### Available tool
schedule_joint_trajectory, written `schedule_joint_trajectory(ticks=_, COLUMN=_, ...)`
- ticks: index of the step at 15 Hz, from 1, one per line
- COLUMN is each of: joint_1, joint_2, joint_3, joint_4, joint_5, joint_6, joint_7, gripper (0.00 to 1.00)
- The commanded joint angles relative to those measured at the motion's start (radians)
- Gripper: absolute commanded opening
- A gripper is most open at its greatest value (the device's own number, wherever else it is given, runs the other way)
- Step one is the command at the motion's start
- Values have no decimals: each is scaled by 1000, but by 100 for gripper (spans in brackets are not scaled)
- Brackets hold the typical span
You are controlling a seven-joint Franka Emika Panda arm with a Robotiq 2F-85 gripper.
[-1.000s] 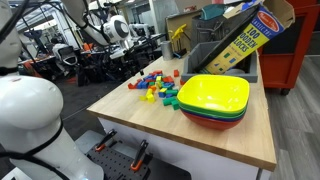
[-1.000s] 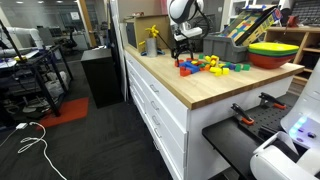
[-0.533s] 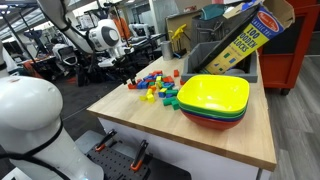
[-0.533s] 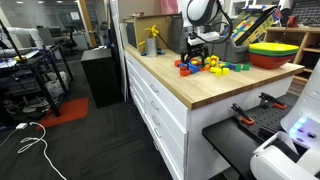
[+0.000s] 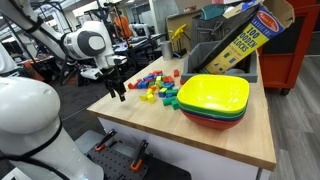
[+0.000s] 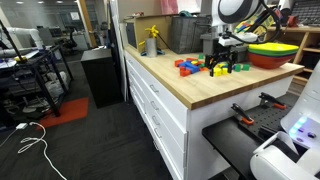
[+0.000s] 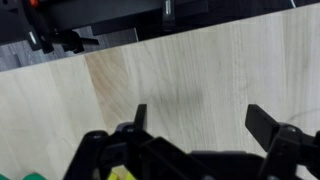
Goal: Move the green block to the right
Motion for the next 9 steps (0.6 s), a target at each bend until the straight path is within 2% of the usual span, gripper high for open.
schedule_joint_trajectory(ticks=1, joint_1=-55, joint_2=-139, joint_3=8, joint_4=11, joint_5=-1, joint_6=-143, joint_7=-85, gripper=100)
schedule_joint_trajectory(ticks=5, joint_1=-83, joint_2=-286, joint_3=1, joint_4=54, joint_5=-7, joint_6=-390, joint_7=-165, gripper=100)
schedule_joint_trajectory(ticks=6, joint_1=-87, joint_2=-372, joint_3=-3, joint_4=5, joint_5=-4, joint_6=-443, joint_7=-185, gripper=100)
schedule_joint_trajectory(ticks=9, joint_1=-86, joint_2=-501, joint_3=-10, joint_4=56, joint_5=2, joint_6=-665, joint_7=-233, gripper=100)
